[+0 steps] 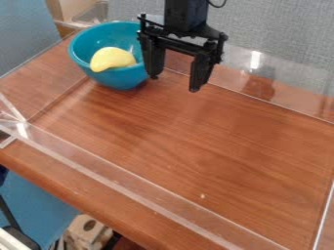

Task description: Remove the yellow object from the blue bowl and put it on the table

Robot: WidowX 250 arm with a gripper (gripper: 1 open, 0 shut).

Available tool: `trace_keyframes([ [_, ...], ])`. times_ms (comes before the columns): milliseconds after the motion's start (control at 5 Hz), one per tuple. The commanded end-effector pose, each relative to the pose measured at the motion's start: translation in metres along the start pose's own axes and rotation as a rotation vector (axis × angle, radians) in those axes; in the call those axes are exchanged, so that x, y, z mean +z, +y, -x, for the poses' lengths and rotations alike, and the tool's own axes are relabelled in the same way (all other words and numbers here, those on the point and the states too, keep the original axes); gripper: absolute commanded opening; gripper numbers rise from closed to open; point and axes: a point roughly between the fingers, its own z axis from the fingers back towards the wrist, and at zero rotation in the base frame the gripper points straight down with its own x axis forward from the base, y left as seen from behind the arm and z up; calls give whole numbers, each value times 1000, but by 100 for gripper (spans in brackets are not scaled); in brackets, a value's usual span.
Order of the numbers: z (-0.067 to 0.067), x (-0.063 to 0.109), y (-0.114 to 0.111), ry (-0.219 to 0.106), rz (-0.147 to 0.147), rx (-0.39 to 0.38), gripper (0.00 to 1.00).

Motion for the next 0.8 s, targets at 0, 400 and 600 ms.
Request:
trace_keyframes([
  [0,-4,-13,17,0,-4,-30,100],
  [400,-29,-26,86,-45,-8,-32,100],
  [600,-46,-30,118,-68,-15,-21,100],
])
